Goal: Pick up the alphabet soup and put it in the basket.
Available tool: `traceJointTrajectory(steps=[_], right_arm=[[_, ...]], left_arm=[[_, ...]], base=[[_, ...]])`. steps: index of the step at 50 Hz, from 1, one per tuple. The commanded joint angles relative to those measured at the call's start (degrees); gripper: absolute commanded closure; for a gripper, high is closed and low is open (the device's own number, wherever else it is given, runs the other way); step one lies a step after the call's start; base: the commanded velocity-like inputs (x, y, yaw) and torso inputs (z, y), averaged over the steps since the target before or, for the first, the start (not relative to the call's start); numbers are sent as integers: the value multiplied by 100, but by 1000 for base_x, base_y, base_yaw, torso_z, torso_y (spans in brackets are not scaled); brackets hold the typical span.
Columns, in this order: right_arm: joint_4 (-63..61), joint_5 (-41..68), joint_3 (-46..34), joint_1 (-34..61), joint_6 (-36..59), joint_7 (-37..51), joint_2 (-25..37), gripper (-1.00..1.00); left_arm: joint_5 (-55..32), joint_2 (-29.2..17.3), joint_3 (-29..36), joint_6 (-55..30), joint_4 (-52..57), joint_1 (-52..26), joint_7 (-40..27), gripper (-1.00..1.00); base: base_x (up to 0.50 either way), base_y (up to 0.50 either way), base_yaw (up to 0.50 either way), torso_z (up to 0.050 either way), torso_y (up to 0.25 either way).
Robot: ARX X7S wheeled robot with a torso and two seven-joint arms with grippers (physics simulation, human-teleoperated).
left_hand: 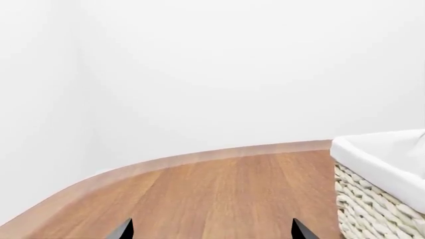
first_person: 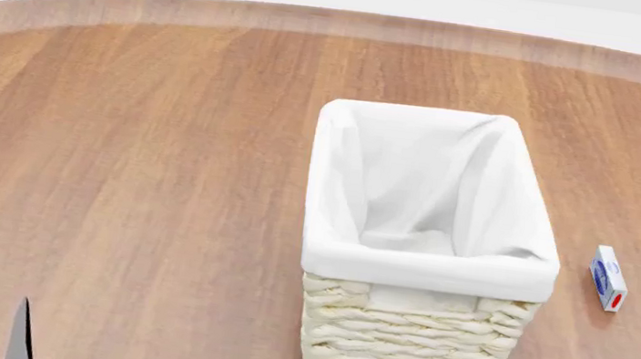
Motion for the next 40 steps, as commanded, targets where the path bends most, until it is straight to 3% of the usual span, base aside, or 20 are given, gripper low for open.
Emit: traceJointTrajectory(steps=[1,20,40], right_arm=[[-1654,244,-27,542,1493,649,621,100],[-2226,535,-1393,3118,3318,1181,1171,100],[-574,73,-2762,5442,3536,1017,404,100]], left_arm=[[-51,-28,-8,-38,34,-8,-16,-100],[-113,-69,-23,13,1,-9,-38,-100],[-178,-99,-37,51,-23,-14,-70,-100]], base=[[0,0,0,0,0],[0,0,0,0,1],[0,0,0,0,1]])
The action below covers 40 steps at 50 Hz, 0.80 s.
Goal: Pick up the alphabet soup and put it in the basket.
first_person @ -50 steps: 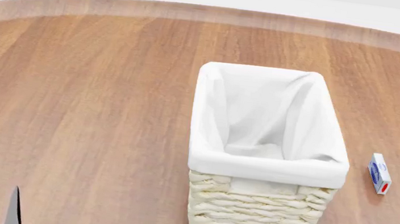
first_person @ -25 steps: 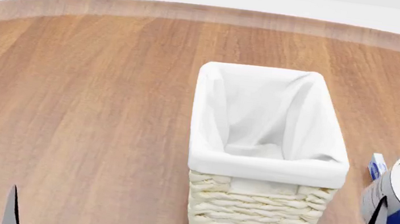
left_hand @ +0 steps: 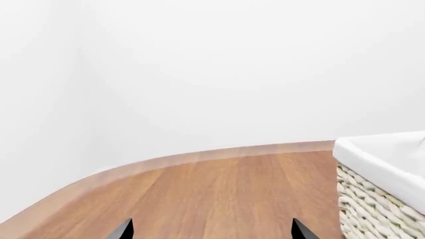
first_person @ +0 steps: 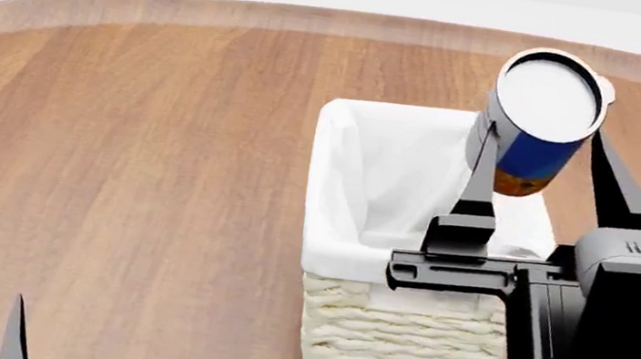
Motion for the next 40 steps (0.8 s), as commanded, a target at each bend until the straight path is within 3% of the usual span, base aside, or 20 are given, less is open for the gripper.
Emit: traceJointTrajectory(steps=[1,24,40], right_arm=[[800,-345,-642,1366,255,-155,-362,100],[3499,-768,-1378,3019,-310,-719,-1150,100],[6699,-1179,-1543,4285,-1192,-978,-1691,100]], left_arm=[[-21,-15,4,28,-24,-3,-20,-100],[-116,-72,-19,-10,55,9,-52,-100],[-153,-95,-28,13,16,8,-81,-100]], base=[[0,0,0,0,0],[0,0,0,0,1],[0,0,0,0,1]])
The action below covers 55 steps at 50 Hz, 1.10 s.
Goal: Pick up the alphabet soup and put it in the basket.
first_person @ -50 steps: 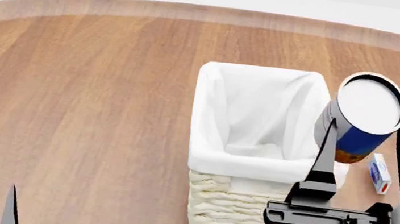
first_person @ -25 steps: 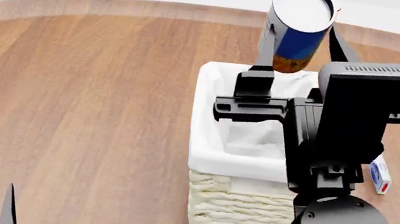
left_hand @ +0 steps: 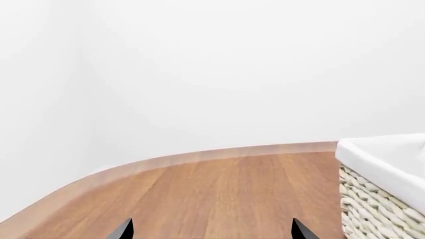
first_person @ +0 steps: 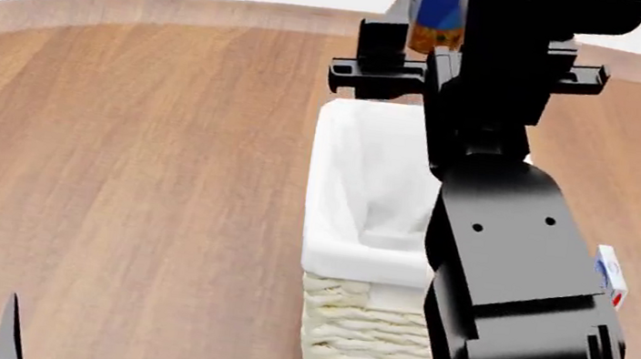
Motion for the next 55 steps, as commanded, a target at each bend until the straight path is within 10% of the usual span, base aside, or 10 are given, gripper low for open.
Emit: traceJointTrajectory(steps=[1,15,55], right_arm=[[2131,-495,-171,960,-540,-296,-367,100],[5905,-723,-299,2317,-1791,-793,-973,100],[5975,-1885,854,1844,-558,-1111,-1106,100]], left_arm=[[-15,-19,4,14,-8,8,-23,-100],[-59,-37,-8,33,-3,15,-43,-100],[-134,-88,0,143,-102,14,-81,-100]], base=[[0,0,0,0,0],[0,0,0,0,1],[0,0,0,0,1]])
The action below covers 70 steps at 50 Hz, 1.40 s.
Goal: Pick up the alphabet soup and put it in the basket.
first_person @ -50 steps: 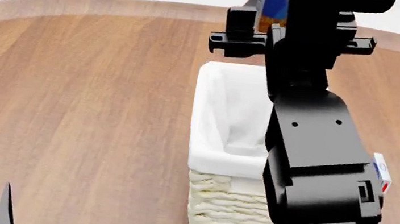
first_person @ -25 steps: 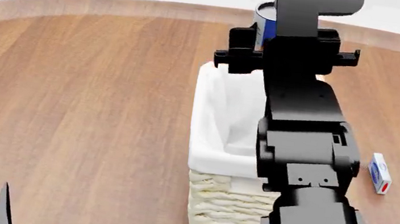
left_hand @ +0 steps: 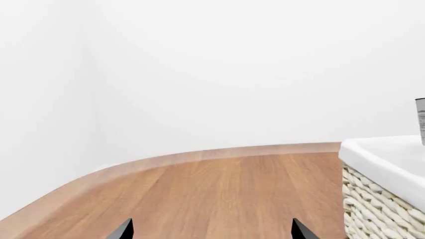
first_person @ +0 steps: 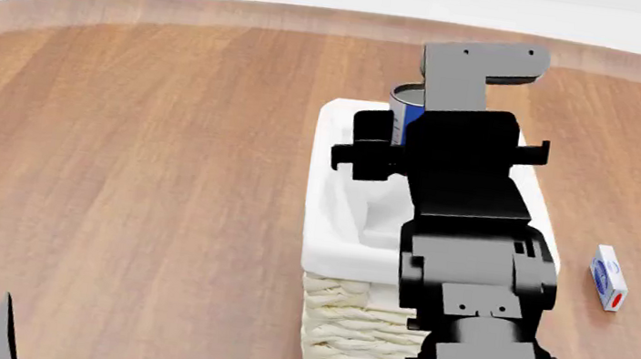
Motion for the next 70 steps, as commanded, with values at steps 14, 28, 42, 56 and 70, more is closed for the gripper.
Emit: traceJointTrajectory(steps=[14,28,42,56,70], right_arm=[[-2,-481,559,-127,381,-53,19,100],[-2,-552,601,-261,559,-96,13,100],[-2,-542,567,-384,618,-152,10,100],[-2,-551,589,-398,579,-153,4,100],[-2,-530,596,-404,528,-193,7,-100]], left_arm=[[-30,-25,46,26,-60,-41,-2,-100],[-61,-37,51,56,-88,-29,-20,-100],[-64,-49,81,78,-113,-32,-34,-100],[-79,-57,110,92,-146,-55,-41,-100],[-83,-72,129,109,-145,-43,-66,-100]], base=[[0,0,0,0,0],[0,0,0,0,1],[0,0,0,0,1],[0,0,0,1,1],[0,0,0,0,0]])
